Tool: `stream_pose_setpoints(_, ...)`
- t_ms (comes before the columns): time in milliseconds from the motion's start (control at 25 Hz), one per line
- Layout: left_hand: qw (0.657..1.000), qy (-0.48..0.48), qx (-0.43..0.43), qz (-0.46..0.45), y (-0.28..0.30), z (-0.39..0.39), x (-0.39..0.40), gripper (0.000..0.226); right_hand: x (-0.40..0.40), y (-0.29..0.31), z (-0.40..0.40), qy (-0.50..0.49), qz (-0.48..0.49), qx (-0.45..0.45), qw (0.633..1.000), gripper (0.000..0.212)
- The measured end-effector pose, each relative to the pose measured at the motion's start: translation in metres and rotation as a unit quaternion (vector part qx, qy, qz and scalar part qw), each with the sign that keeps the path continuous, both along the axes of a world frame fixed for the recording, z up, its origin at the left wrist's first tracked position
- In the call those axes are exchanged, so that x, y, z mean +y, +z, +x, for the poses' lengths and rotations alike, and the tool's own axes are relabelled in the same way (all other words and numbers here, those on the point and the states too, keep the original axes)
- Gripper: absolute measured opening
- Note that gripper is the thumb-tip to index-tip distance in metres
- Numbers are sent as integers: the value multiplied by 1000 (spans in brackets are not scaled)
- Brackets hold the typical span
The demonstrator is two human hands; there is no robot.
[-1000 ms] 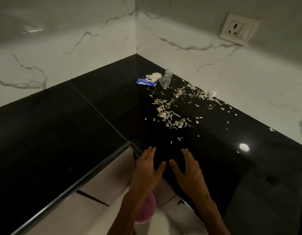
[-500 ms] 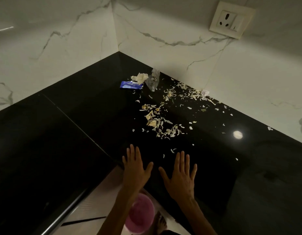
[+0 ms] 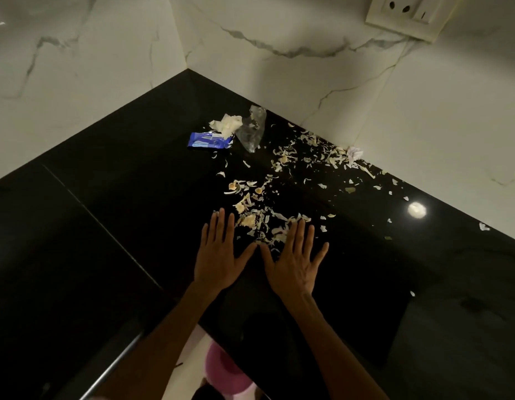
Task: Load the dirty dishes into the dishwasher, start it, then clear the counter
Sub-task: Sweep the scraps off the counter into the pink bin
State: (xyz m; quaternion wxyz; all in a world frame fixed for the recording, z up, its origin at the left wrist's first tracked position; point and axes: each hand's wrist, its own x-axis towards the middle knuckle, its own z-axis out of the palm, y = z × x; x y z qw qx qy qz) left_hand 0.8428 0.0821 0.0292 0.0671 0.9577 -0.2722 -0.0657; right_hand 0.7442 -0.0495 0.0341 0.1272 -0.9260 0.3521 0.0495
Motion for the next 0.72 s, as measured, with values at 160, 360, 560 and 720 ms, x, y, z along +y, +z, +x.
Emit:
stream_pose_setpoints(160, 999, -48, -1, 22, 0, 23, -16, 92, -20, 1, 41, 2, -10, 1, 1000, 92)
stream_pose_setpoints(360, 999, -48, 9, 14, 2, 21, -14, 93, -29, 2, 54, 8, -2, -3, 1000, 91)
stream_pose_setpoints(560, 999, -51, 16, -9, 3, 23, -14, 96, -36, 22, 12, 8, 73, -102, 992, 83)
stream_pose_setpoints(720, 998, -61, 9, -30, 1, 24, -11, 96, -57, 24, -71, -113, 17, -165, 980, 80)
